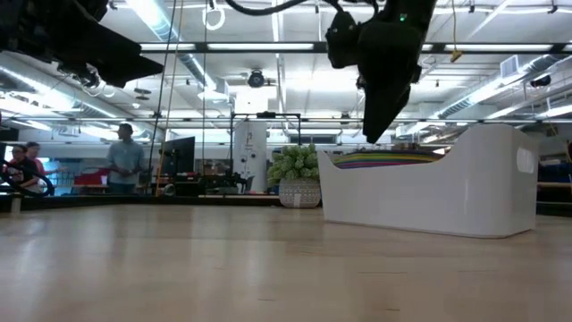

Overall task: Nest measuring cups in basket
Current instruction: Put the stacked measuring cups into the white bin

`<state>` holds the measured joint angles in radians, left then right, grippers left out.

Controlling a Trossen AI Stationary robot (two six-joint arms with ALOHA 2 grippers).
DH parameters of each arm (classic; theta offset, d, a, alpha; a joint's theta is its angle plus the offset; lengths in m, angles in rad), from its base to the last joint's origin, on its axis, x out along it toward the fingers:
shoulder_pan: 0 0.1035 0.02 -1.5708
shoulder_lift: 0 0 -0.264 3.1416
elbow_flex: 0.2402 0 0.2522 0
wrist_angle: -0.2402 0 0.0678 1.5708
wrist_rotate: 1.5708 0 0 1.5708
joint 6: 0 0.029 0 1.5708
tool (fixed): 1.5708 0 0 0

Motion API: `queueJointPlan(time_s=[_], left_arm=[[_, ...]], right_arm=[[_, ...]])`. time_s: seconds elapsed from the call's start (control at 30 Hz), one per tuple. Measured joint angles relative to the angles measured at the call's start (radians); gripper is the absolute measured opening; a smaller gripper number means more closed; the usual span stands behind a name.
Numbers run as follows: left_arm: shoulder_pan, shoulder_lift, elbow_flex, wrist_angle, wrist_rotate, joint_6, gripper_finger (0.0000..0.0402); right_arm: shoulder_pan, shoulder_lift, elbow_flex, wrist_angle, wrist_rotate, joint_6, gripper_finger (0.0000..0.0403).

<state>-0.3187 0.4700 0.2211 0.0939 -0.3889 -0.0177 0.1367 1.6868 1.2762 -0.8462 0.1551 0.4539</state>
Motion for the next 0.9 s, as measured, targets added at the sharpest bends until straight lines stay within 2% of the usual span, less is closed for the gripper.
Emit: queueJointPlan(time_s=[0.2,0.33,0.47,0.9], left_arm=[[0.0,-0.063,0.0,-0.064,-0.011,-0.009,0.0297],[0.0,-0.09,0.0,-0.091,-0.013,-0.013,0.0297],[0.0,-0.126,0.0,-0.127,-0.017,-0.013,0.0297],[0.0,-0.258,0.0,-0.249,-0.067,-0.025,0.0297]], right_arm=[[0.104,0.016,-0.013,-0.046,0.007,0.163,0.026],[0.18,0.014,0.002,-0.065,0.105,0.208,0.026],[0.229,0.033,-0.001,-0.075,0.141,0.23,0.0262],[0.238,0.087,-0.003,-0.168,0.168,0.304,0.0298]])
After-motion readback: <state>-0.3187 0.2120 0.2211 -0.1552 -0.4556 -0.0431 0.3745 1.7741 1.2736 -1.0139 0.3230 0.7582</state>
